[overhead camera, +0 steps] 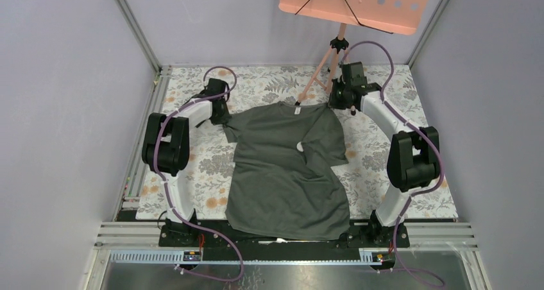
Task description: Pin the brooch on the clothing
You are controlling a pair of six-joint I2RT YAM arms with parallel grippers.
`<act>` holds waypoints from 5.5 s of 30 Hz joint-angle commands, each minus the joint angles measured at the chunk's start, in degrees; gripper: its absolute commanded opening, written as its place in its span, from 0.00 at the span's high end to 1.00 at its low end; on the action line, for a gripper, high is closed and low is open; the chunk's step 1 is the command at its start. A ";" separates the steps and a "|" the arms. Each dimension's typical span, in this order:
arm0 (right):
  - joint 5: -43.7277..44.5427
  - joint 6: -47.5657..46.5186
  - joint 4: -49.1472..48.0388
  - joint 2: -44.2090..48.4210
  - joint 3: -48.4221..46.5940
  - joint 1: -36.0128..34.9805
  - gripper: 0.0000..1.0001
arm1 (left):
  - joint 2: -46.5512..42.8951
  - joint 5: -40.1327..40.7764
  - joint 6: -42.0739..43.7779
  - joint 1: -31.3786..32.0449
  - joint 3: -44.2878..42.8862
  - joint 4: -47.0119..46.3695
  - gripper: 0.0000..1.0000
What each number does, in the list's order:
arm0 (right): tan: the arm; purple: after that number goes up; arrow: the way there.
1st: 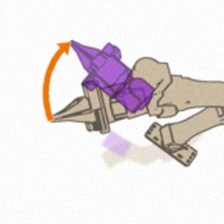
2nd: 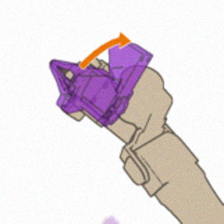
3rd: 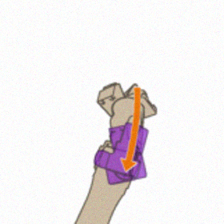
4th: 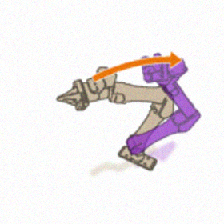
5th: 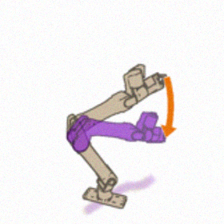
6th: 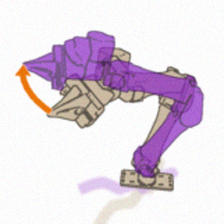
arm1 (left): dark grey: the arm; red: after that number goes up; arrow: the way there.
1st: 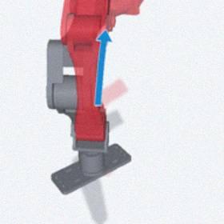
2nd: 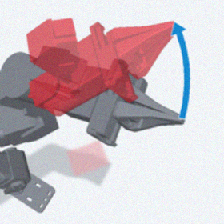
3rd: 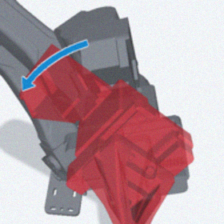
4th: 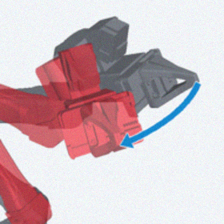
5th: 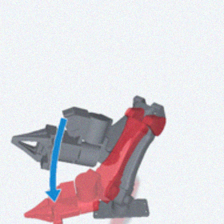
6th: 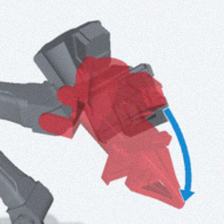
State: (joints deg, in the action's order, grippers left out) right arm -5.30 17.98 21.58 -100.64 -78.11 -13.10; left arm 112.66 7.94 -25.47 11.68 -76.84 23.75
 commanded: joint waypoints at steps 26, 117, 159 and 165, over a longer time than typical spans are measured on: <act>10.32 -3.36 2.81 2.07 -1.23 0.18 0.31 | -12.19 1.65 -3.26 -6.28 4.49 -7.27 0.29; -7.87 5.99 4.81 16.51 30.56 2.23 0.40 | -32.32 -6.78 -8.47 10.29 23.55 -14.84 0.01; -2.40 10.56 10.60 27.57 38.21 -9.61 0.38 | -55.97 -8.93 -3.34 0.20 24.45 -0.08 0.01; 0.99 6.88 12.21 27.66 31.27 -7.15 0.15 | -59.45 -5.63 -2.67 -3.74 25.88 3.07 0.01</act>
State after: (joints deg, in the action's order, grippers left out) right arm -7.81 27.97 31.55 -74.17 -41.56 -21.96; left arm 55.68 -0.64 -29.39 10.24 -51.59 25.47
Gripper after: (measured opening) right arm 0.832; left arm 0.985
